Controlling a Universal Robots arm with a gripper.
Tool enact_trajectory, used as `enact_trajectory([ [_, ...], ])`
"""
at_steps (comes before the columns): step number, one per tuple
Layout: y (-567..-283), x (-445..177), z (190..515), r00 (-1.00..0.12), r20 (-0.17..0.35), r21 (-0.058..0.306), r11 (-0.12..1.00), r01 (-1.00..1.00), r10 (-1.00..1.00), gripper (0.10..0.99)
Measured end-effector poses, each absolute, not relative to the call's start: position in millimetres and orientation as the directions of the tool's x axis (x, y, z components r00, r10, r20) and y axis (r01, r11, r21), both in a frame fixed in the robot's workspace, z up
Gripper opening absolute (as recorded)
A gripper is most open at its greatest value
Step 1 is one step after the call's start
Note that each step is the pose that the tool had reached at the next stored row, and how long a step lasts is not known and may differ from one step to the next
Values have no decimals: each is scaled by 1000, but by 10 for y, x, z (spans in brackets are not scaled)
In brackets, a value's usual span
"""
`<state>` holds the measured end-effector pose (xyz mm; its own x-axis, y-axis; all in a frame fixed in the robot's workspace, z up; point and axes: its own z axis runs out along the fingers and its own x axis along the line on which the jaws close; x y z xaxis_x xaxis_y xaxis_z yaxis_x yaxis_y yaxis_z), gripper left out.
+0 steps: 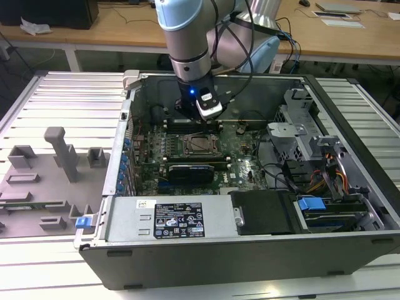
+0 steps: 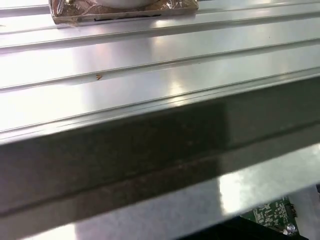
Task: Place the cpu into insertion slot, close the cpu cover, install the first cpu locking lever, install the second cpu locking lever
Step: 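Install the first cpu locking lever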
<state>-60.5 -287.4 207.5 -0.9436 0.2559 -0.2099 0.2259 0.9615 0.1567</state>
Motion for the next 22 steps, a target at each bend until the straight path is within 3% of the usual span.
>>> enact_trajectory([
  [22,-2875,-605,2029,-918,-208,160,938,307,336,106],
])
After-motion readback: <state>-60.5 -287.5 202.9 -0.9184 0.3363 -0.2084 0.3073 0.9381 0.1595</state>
